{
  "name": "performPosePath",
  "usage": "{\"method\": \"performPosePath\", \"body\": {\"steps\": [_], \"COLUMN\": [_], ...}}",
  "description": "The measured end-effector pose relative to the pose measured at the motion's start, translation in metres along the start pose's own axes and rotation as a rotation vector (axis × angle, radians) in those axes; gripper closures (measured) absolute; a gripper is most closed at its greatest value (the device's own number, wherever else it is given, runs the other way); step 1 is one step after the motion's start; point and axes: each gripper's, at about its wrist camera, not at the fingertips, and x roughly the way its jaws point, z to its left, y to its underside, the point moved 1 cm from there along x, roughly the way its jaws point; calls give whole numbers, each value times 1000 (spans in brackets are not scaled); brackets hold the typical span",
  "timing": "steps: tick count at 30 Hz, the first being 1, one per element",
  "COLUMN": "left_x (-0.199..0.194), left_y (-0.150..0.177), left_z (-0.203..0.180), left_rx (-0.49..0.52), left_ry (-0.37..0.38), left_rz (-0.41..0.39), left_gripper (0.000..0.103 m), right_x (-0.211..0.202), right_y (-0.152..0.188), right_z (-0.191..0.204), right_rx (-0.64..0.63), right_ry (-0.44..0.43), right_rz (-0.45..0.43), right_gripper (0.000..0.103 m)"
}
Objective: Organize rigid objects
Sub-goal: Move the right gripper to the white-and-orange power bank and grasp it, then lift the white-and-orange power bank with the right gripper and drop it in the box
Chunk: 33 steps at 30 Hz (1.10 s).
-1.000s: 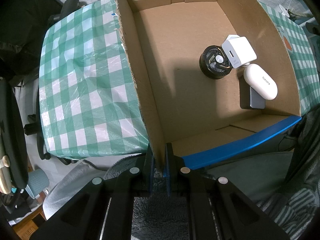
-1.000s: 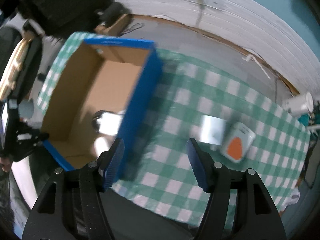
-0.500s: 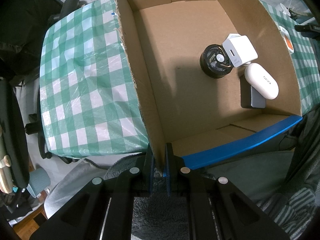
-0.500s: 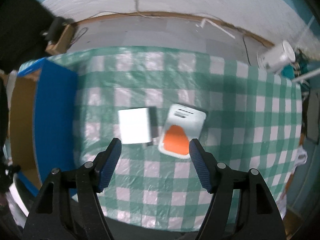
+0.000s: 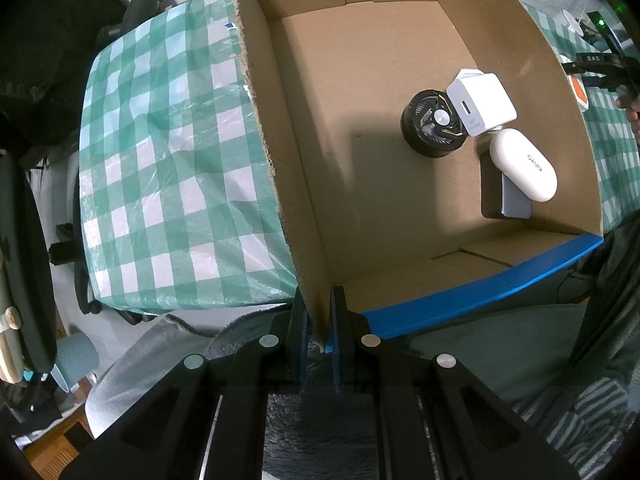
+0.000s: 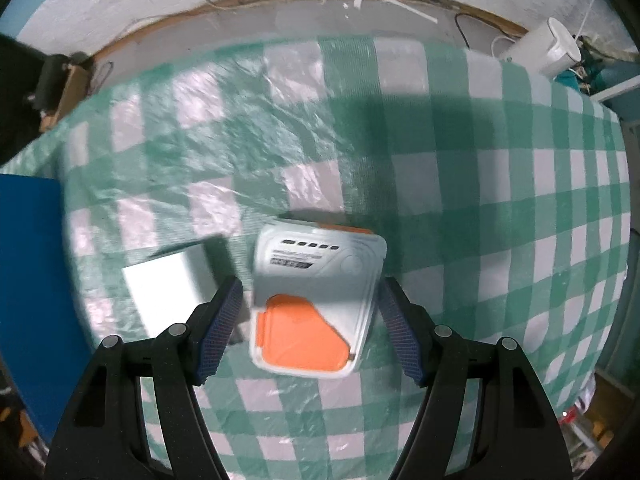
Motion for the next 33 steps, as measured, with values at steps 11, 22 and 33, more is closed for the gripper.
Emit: {"method": "performPosePath", "body": {"steps": [11, 22, 33], "left_x": [1, 1, 2], "left_y": [2, 0, -1], "left_z": [0, -1, -1], "left_rx": [0, -3, 4], "left_ry": [-2, 5, 7], "left_rz": [5, 0, -4], "left_gripper": [94, 91, 91], "right_x": [8, -10, -45], "right_y": [2, 27, 59], "right_z": [-4, 1, 30], "right_rx": [12, -89, -177], "right_ry": [2, 35, 44], "right_rz": [-26, -29, -65], "right_gripper": [39, 40, 40]}}
